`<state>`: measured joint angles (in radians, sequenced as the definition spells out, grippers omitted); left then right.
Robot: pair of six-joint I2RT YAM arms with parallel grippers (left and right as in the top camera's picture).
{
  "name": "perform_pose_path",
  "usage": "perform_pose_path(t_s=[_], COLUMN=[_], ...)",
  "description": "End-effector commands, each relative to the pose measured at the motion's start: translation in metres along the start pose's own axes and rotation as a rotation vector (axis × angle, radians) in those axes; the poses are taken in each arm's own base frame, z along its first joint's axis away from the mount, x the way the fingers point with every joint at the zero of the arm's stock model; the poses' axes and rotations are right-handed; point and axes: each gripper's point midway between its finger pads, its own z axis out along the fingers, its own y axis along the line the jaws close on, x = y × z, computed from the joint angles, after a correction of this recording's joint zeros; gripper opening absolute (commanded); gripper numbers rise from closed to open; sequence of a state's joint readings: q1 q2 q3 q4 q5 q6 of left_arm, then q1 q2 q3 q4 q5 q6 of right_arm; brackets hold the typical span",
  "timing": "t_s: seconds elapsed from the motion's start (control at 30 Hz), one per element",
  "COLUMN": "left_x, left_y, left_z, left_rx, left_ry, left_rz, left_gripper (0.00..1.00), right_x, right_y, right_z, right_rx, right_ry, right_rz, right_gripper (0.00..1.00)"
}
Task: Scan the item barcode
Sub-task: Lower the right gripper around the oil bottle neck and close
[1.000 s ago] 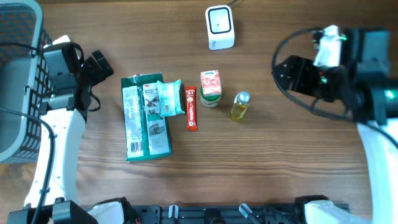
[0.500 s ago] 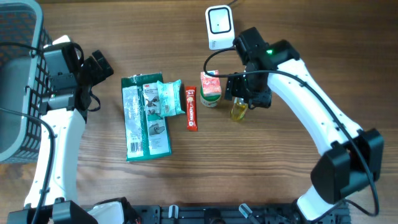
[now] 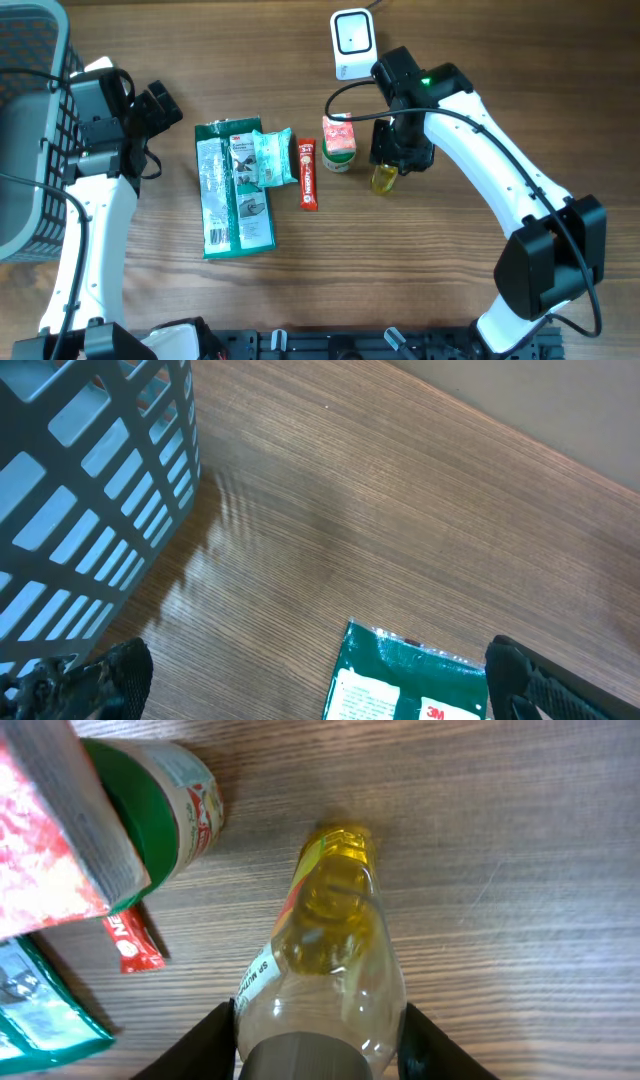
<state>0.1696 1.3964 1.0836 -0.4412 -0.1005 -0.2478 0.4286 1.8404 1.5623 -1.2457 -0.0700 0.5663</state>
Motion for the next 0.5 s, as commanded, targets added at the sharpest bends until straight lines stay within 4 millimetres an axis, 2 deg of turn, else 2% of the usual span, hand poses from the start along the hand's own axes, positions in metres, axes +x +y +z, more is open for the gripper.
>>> perform_pose_path(t_s=[0.0, 0.2, 0.23, 0.3, 0.4, 0.47], left_x=[-0.008, -0.008, -0.008, -0.008, -0.008, -0.008], left_y=[0.0, 0.0, 0.0, 0.0, 0.0, 0.0], left_z=[-0.004, -0.004, -0.004, -0.004, -0.004, -0.004], left_rx=[-0.001, -0.001, -0.001, -0.001, -0.001, -0.001], left_ry=[-0.023, -0.023, -0.023, -0.023, -0.023, -0.023], left_rz=[0.004, 0.005, 0.004, 0.004, 0.004, 0.005], left_gripper=[1.0, 1.0, 1.0, 1.0, 1.0, 1.0], right_x=[-0.006, -0.011, -0.013, -0.02, -0.029, -0.032], right_y=[-0.004, 0.0, 0.001, 0.006, 0.014, 0.017], right_z=[0.001, -0.004, -0.007, -0.017, -0.036, -0.046], right_rx=[0.03, 0.022, 0.018, 0.004, -0.018, -0.031], right_ry=[-0.021, -0.041, -0.051, -0.079, -0.127, -0.144], right_rz=[-0.09, -0.271, -0.28, -0.28, -0.283, -0.277], right_gripper=[0.45, 0.45, 0.48, 0.67, 0.76, 0.78])
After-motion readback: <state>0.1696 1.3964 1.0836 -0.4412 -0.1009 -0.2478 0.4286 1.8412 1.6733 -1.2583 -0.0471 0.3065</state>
